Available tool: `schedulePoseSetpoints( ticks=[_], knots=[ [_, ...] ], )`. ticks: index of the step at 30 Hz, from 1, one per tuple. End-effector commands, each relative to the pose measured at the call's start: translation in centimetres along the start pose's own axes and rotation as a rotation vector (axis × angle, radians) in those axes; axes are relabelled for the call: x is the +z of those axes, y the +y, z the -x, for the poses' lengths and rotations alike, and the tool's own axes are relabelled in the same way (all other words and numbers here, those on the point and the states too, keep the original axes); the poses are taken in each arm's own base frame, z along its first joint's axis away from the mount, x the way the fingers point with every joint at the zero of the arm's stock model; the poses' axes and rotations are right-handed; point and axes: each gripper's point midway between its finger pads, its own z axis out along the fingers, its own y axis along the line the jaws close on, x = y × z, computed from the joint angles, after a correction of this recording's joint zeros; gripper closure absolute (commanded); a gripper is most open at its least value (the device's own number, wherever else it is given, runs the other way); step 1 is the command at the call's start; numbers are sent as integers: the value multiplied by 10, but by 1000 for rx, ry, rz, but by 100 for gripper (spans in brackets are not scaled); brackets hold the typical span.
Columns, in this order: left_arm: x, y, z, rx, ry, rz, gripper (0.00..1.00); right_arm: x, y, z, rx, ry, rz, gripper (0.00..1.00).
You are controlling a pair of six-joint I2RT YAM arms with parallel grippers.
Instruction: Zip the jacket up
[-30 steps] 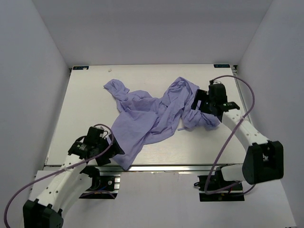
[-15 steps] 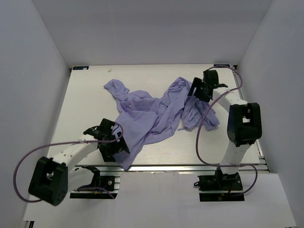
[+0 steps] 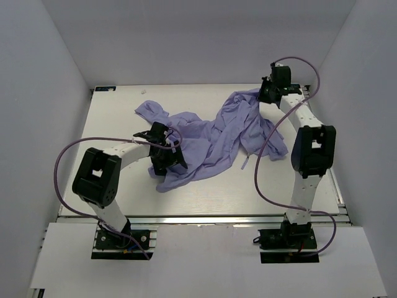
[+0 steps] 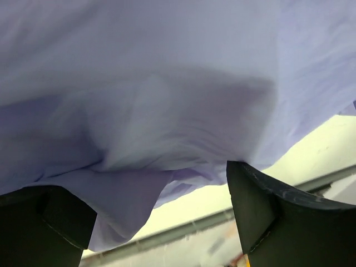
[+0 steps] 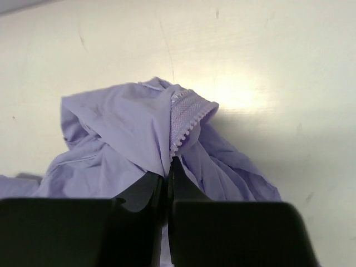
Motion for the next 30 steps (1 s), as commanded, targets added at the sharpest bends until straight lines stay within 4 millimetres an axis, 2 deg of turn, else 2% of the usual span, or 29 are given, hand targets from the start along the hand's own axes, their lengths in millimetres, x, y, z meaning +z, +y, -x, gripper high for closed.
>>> schedulePoseSetpoints(
  ticks=[1,2,3,4,5,6,7,8,9,10,11,12,13,14,15,16,17,18,20,22,23,25,26,27,28,30],
  knots=[
    [-4,-18,19,86,-55,-41,4,-57,0,62,-135,-132,-73,100],
    [-7,-21,19,89,-63,-48,3,-69,1,66,-150,-141,-75,100],
    [-10,-19,16,89,-68,-49,2,-96,8,77,-164,-180,-63,100],
    [-13,-19,13,83,-76,-55,2,-108,14,76,-178,-184,-35,100],
    [-21,-15,5,82,-90,-62,2,-115,15,63,-189,-158,-22,100],
    [-25,-12,0,76,-99,-63,2,-145,25,66,-201,-193,10,100],
    [-30,-8,-6,57,-103,-57,2,-154,41,52,-220,-171,76,100],
    [-33,0,-11,45,-111,-39,2,-154,43,22,-231,-112,90,100],
    [-47,0,-15,47,-145,-55,2,-181,57,15,-260,-136,125,100],
    [-47,17,-32,18,-116,-15,2,-187,83,-12,-321,-112,158,99],
    [-51,24,-38,8,-123,-3,2,-184,84,-56,-356,-39,158,99],
    [-64,27,-40,9,-172,-11,2,-201,98,-72,-397,-51,184,96],
    [-64,42,-55,-17,-150,27,2,-211,128,-111,-454,7,288,94],
    [-69,47,-59,-23,-162,35,2,-217,139,-136,-456,44,348,89],
    [-80,49,-60,-21,-208,24,2,-220,134,-178,-404,128,385,77],
    [-82,58,-70,-39,-195,48,2,-227,149,-199,-383,160,485,70],
    [-85,61,-73,-41,-205,49,2,-227,145,-212,-349,182,498,64],
    [-88,64,-74,-42,-218,53,2,-228,135,-227,-301,203,483,62],
    [-94,69,-82,-41,-230,44,2,-224,116,-217,-264,139,367,59],
    [-96,63,-88,-32,-220,-8,2,-232,100,-187,-218,21,246,59],
    [-92,66,-92,-39,-209,-8,2,-238,95,-179,-202,-6,218,60],
    [-88,61,-95,-44,-193,-45,2,-254,89,-154,-166,-109,178,68],
    [-83,63,-98,-48,-178,-46,2,-259,84,-150,-155,-126,158,73],
    [-81,60,-95,-49,-182,-61,2,-265,79,-143,-141,-157,137,99],
    [-79,58,-95,-47,-178,-70,2,-267,71,-134,-136,-193,89,100],
    [-78,52,-90,-39,-176,-80,2,-278,69,-114,-153,-250,63,100]
  ],
)
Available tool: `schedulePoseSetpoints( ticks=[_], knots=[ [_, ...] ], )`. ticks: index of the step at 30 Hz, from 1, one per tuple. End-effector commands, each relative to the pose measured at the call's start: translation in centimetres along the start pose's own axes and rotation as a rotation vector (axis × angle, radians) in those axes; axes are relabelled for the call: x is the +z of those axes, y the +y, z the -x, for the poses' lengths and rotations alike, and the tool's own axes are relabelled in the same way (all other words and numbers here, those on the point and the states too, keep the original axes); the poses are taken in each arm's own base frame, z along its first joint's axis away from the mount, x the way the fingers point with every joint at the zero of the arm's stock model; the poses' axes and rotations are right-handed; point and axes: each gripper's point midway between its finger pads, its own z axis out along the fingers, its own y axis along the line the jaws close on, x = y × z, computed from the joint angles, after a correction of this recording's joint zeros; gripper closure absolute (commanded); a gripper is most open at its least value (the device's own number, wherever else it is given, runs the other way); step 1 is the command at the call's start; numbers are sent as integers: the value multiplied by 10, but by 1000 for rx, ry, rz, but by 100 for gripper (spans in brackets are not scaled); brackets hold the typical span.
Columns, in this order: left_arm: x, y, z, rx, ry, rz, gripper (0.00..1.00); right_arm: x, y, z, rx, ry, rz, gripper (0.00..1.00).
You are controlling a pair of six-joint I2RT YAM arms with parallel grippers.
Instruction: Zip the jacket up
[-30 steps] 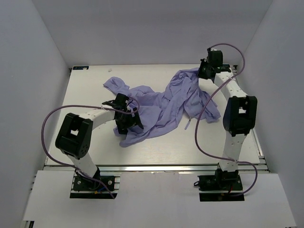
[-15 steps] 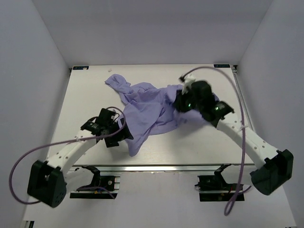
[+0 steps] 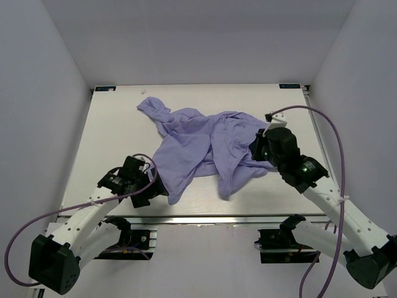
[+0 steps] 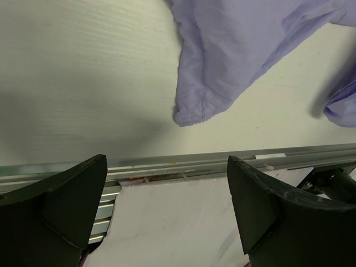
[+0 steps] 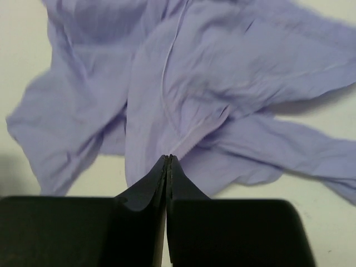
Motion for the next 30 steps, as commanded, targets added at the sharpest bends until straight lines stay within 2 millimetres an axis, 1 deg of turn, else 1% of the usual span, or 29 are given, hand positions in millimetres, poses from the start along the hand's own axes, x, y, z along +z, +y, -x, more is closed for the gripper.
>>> schedulePoseSetpoints(
  ticks=[1,2,4,5,6,7,8,9,10,11,12,13,14,15,16,17,18,19,20,21,22,23,24,25,26,27,28,29,30],
  knots=[
    [0,-20,10,13,-12,-68,2,-13,-21,49,12,-152,-141,100],
    [1,-21,15,16,-18,-55,2,-22,-16,68,-4,-187,-130,100],
    [-8,-36,34,43,-67,-67,2,-20,-18,74,-23,-166,-156,100],
    [-11,-41,46,52,-105,-55,2,-19,-18,80,-22,-169,-168,95],
    [-10,-45,55,72,-115,-39,2,-10,-20,76,-29,-142,-189,82],
    [-22,-65,77,90,-175,-70,2,-5,-26,76,-27,-127,-209,77],
    [-26,-74,89,104,-202,-70,2,8,-28,71,-35,-91,-220,68],
    [-20,-81,104,119,-221,-54,2,13,-28,78,-33,-88,-214,55],
    [-33,-105,128,152,-276,-86,2,29,-31,74,-18,-34,-193,41],
    [-35,-116,142,172,-295,-85,2,36,-30,77,-10,-17,-169,35],
    [-19,-122,154,223,-268,-49,2,41,-23,93,-1,-15,-97,29],
    [-36,-154,184,255,-336,-90,2,48,-22,99,5,-5,-84,26],
    [-34,-165,199,287,-350,-83,2,69,-26,92,3,54,-100,23],
    [-5,-165,211,346,-303,-24,2,74,-23,113,-27,29,-94,15],
    [-21,-191,244,377,-387,-37,2,83,-24,119,-36,34,-106,11],
    [-14,-200,258,419,-396,-24,2,108,-31,104,-46,112,-138,11],
    [-4,-205,267,509,-381,-6,2,114,-28,127,-60,82,-145,11],
    [37,-202,275,556,-316,31,2,124,-29,129,-65,97,-155,11],
    [28,-225,296,611,-360,3,2,151,-36,113,-73,163,-174,11],
    [40,-231,303,681,-345,-3,2,164,-39,112,-69,181,-171,11],
    [85,-221,303,698,-272,30,2,188,-40,115,-65,197,-170,11],
    [76,-238,317,739,-299,8,2,196,-43,111,-55,228,-176,11],
    [86,-240,320,751,-288,3,2,207,-45,108,-41,248,-167,11],
    [98,-240,319,752,-271,3,2,228,-47,107,-32,261,-165,11],
    [117,-236,316,747,-241,-1,2,237,-48,103,-27,274,-163,11],
    [126,-234,310,744,-216,-20,2,245,-50,96,-17,296,-162,11],
    [133,-234,303,745,-198,-46,2,260,-54,80,-11,335,-164,11],
    [135,-241,300,750,-209,-92,2,264,-54,78,-3,341,-163,12],
    [149,-229,288,737,-166,-75,2,269,-54,68,0,366,-157,13]
  ],
)
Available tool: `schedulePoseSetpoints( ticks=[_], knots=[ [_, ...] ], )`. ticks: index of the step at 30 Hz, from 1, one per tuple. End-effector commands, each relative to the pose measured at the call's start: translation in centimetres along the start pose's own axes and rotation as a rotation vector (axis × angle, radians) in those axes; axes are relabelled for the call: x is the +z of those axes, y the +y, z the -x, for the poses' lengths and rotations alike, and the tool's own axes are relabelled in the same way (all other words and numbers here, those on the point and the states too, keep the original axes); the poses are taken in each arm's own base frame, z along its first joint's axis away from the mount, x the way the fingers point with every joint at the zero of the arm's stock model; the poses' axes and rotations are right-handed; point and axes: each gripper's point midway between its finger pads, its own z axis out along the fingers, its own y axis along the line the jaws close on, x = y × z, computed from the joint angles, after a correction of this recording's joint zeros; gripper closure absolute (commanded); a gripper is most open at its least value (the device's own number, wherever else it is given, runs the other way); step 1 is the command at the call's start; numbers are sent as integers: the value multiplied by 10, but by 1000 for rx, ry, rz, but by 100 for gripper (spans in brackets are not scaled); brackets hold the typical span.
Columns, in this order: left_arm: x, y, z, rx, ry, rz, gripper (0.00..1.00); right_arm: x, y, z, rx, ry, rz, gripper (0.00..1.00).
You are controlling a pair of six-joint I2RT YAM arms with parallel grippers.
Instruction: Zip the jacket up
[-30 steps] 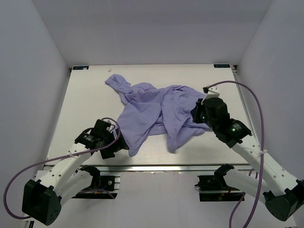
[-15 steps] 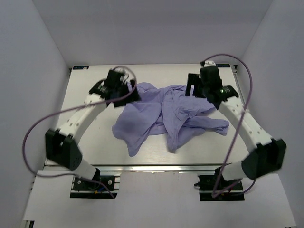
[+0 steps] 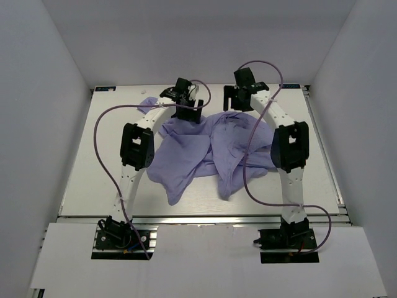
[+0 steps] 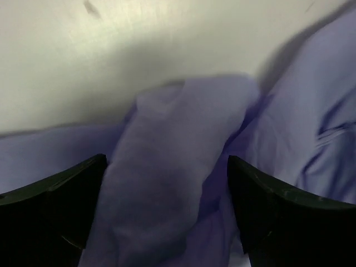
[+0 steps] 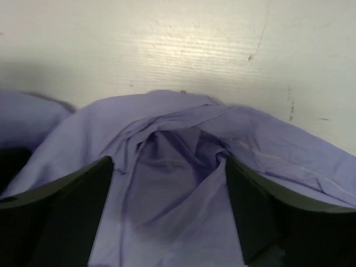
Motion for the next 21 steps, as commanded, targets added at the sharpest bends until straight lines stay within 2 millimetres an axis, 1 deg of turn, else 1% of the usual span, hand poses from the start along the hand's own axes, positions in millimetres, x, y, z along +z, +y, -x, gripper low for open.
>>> schedulePoseSetpoints(
  ticks=[1,2,3,4,5,6,7,9,10,11,12,13,14,15,16,17,18,19,20,21],
  knots=[
    [-19,-22,-2,48,-6,-88,2,10,1,-17,11,87,28,21],
    [-14,-20,-10,43,19,-86,3,14,0,-27,11,115,32,27],
    [-13,-20,-11,44,24,-87,9,16,0,-33,16,132,45,36],
    [-11,-21,-12,46,34,-94,22,13,0,-32,17,124,52,71],
    [-12,-21,-16,45,52,-92,62,12,-2,-32,19,121,54,85],
    [-14,-20,-13,30,49,-84,87,11,-4,-36,22,128,65,97],
    [-21,-21,-3,24,24,-73,100,-2,-1,-21,21,76,80,100],
    [-37,-23,13,10,-24,-66,100,-22,1,-6,21,24,91,100],
    [-63,-28,29,12,-79,-76,100,-49,4,13,17,-42,107,100],
    [-79,-32,41,13,-130,-90,100,-63,6,24,13,-83,117,100],
    [-97,-37,50,15,-168,-110,100,-78,6,27,7,-111,123,100],
    [-144,-45,70,22,-263,-128,100,-120,12,46,1,-199,162,100],
    [-158,-47,71,19,-293,-136,100,-140,16,55,-9,-253,190,100],
    [-181,-52,75,24,-333,-151,100,-152,14,47,-14,-265,197,100],
    [-206,-56,78,32,-378,-166,100,-204,16,60,-33,-373,225,100],
    [-254,-62,81,47,-468,-187,100,-227,19,65,-47,-435,255,100],
    [-280,-68,81,63,-516,-210,100,-251,21,65,-57,-486,276,100],
    [-307,-77,80,83,-569,-248,100,-298,20,61,-81,-575,305,100],
    [-362,-85,80,102,-691,-276,100,-322,22,60,-97,-623,332,100],
    [-390,-94,77,116,-749,-314,100,-350,27,58,-119,-681,377,100]
  ],
)
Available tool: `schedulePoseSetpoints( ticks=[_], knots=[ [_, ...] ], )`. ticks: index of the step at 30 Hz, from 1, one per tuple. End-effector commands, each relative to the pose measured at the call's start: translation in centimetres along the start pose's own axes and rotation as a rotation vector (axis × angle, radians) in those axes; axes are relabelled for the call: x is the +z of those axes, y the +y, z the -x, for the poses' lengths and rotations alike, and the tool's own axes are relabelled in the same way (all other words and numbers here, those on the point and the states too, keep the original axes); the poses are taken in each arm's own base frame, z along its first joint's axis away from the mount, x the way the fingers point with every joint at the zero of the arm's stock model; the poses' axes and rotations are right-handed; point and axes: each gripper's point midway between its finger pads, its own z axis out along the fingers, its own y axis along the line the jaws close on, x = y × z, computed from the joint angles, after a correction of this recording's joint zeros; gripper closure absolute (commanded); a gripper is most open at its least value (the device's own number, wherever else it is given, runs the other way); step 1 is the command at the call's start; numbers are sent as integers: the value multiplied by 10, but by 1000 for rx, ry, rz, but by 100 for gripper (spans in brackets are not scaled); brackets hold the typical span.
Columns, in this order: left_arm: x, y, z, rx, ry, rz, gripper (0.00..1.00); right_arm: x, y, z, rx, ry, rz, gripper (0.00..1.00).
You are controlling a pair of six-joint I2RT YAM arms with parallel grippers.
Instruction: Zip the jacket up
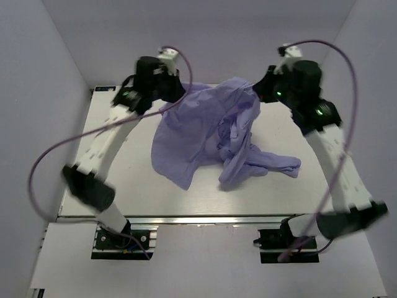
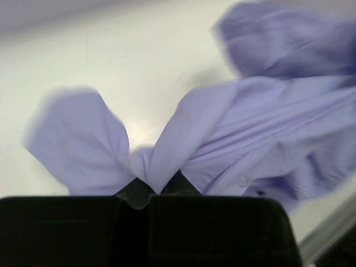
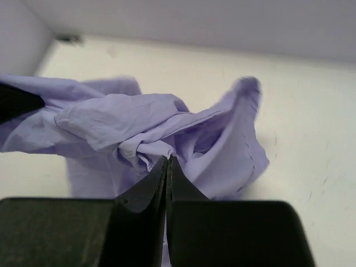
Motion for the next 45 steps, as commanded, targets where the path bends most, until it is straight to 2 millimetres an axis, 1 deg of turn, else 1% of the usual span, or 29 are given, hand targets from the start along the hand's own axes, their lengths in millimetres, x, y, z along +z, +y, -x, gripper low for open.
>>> schedulePoseSetpoints(
  ticks=[1,2,3,5,6,8,9,12,14,16,19,21,23,24,25,26,27,28,29,31,32,35,37,40,41,42,43,44,45],
  knots=[
    [-142,-77,84,93,-388,-240,100,-105,44,64,-104,-300,168,100],
    [-198,-97,103,114,-519,-304,100,-130,54,75,-129,-355,202,100],
    [-222,-109,104,123,-560,-354,100,-156,67,83,-150,-397,259,100],
    [-279,-131,113,126,-664,-452,98,-226,92,107,-211,-529,345,100],
    [-325,-144,113,160,-742,-501,98,-248,99,113,-217,-565,367,100],
    [-374,-162,111,195,-818,-590,98,-301,113,124,-250,-651,411,100],
    [-406,-168,106,217,-873,-617,98,-317,119,126,-241,-676,435,100],
    [-454,-180,100,224,-949,-686,100,-387,137,140,-255,-842,508,100],
    [-470,-185,98,211,-964,-718,100,-421,143,154,-276,-969,525,100],
    [-474,-187,97,206,-964,-733,100,-447,147,161,-275,-1047,525,100],
    [-468,-186,99,177,-940,-737,100,-464,148,173,-281,-1113,494,100],
    [-456,-184,103,152,-914,-732,100,-453,143,176,-275,-1098,452,100],
    [-435,-177,103,123,-875,-710,100,-412,130,174,-236,-1005,409,100],
    [-424,-173,101,109,-860,-695,100,-385,122,165,-208,-928,391,100],
    [-411,-165,100,76,-850,-661,100,-332,107,147,-164,-793,363,100],
    [-397,-157,96,47,-837,-634,100,-302,99,128,-140,-697,354,100],
    [-369,-145,81,5,-790,-598,100,-276,99,98,-118,-572,394,100],
    [-357,-138,76,-19,-781,-571,100,-252,98,72,-112,-483,430,100],
    [-342,-124,73,-73,-772,-503,100,-198,88,10,-60,-283,484,97],
    [-308,-103,56,-136,-701,-415,100,-174,85,-41,-27,-199,548,78],
    [-298,-89,54,-173,-701,-346,100,-144,71,-94,44,-74,528,75],
    [-267,-55,39,-258,-659,-182,100,-124,57,-161,89,77,477,63],
    [-252,-36,28,-300,-625,-89,100,-126,63,-182,75,119,508,56],
    [-242,-9,19,-358,-622,44,100,-123,84,-227,107,224,580,47],
    [-240,-6,16,-361,-622,59,100,-122,100,-242,81,250,608,43],
    [-240,-3,15,-362,-624,74,100,-116,103,-268,79,320,601,38],
    [-239,-1,15,-359,-624,81,100,-115,112,-283,78,365,607,28],
    [-238,0,14,-357,-622,90,100,-118,133,-295,35,380,644,24],
    [-237,1,14,-356,-618,98,100,-112,143,-315,18,444,638,11]
  ],
)
